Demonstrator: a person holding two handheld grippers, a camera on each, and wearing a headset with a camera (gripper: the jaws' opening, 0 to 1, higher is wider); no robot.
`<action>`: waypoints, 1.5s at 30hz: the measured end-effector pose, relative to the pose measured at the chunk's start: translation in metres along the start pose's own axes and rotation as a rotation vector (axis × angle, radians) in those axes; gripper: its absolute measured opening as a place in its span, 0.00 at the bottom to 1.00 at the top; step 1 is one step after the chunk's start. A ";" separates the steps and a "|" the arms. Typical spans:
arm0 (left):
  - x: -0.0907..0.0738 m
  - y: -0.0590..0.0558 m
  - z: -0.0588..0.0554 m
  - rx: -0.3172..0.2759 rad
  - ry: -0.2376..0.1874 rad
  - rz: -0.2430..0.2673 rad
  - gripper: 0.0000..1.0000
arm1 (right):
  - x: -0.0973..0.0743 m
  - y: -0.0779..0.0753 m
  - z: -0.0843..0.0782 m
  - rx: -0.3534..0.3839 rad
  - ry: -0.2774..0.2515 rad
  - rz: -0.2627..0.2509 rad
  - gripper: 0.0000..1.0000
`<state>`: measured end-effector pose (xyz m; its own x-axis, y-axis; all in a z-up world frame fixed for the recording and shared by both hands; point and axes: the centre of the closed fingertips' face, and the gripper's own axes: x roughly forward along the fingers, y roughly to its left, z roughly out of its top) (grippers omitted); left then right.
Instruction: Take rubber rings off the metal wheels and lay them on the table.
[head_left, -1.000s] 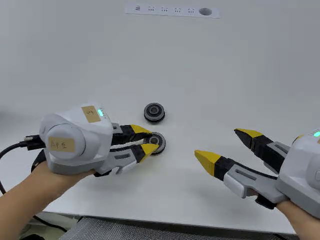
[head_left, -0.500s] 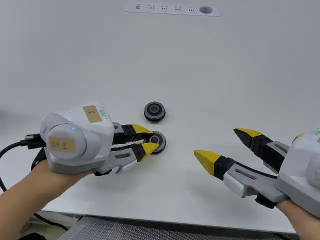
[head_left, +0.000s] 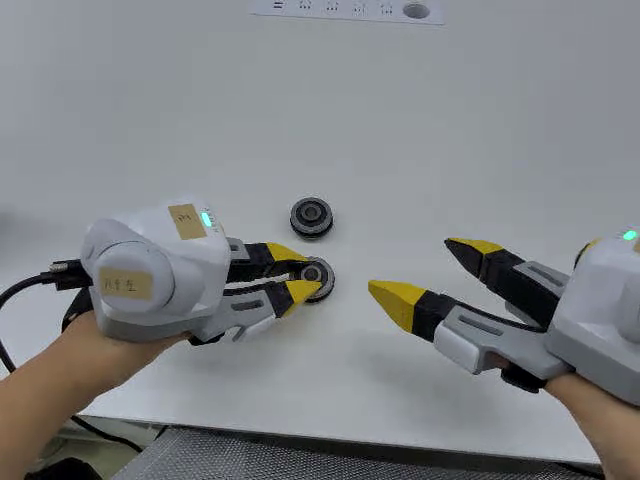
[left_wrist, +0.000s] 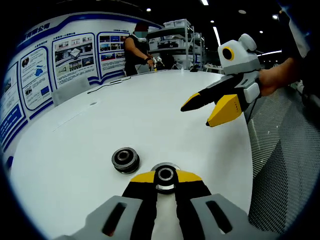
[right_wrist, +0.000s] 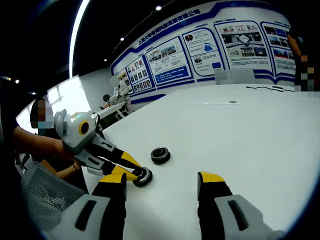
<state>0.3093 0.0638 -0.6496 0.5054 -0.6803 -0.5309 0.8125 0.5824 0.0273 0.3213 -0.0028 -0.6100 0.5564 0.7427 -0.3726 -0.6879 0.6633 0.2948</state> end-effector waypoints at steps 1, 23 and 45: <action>0.000 0.000 0.000 0.001 -0.001 -0.001 0.13 | 0.003 0.002 0.000 0.013 0.008 0.014 0.58; 0.001 0.002 -0.002 0.069 0.011 -0.034 0.12 | 0.049 0.048 0.001 0.407 0.040 0.286 0.61; 0.000 0.002 -0.002 0.079 0.012 -0.039 0.12 | 0.061 0.058 -0.013 0.503 0.124 0.323 0.58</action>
<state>0.3106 0.0655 -0.6512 0.4699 -0.6962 -0.5427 0.8522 0.5181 0.0731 0.3093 0.0802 -0.6273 0.2775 0.9173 -0.2855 -0.4916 0.3910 0.7781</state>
